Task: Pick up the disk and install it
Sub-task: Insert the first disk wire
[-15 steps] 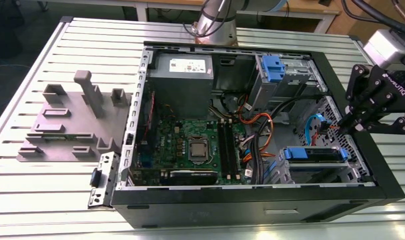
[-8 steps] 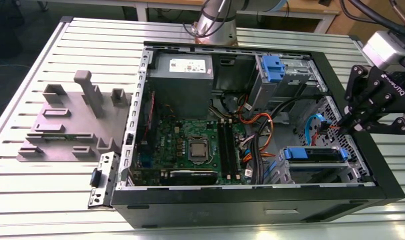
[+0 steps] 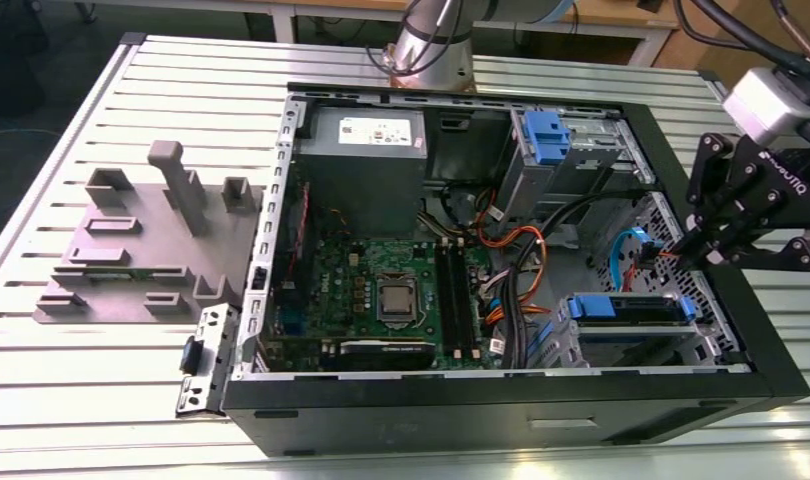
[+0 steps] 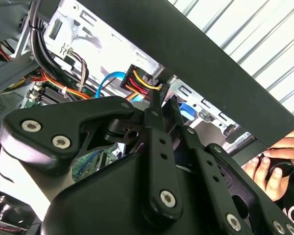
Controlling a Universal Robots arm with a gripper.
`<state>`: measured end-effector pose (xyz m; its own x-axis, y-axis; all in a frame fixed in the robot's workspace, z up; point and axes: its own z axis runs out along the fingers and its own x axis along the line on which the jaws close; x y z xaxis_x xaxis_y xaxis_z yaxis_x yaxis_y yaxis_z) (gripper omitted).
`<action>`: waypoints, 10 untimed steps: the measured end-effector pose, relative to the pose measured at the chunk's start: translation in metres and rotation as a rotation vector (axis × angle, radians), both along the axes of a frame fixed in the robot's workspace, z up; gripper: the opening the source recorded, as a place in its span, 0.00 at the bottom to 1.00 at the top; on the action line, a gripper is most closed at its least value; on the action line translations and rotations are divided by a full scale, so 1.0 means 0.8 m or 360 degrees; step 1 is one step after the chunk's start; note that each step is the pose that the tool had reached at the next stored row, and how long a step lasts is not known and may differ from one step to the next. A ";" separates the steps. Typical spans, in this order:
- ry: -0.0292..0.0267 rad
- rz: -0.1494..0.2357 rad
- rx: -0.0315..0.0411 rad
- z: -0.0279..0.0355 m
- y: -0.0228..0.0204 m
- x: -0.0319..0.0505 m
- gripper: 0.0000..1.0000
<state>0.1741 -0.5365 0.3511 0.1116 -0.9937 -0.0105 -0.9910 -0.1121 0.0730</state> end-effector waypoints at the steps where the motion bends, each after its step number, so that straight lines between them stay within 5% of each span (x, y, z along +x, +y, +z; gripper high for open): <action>1: 0.00000 0.0002 0.0000 -0.0005 0.0000 0.000 0.24; 10: -0.00001 0.0004 -0.0002 -0.0019 0.0001 0.001 0.17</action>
<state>0.1748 -0.5364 0.3497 0.1144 -0.9934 -0.0093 -0.9907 -0.1148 0.0731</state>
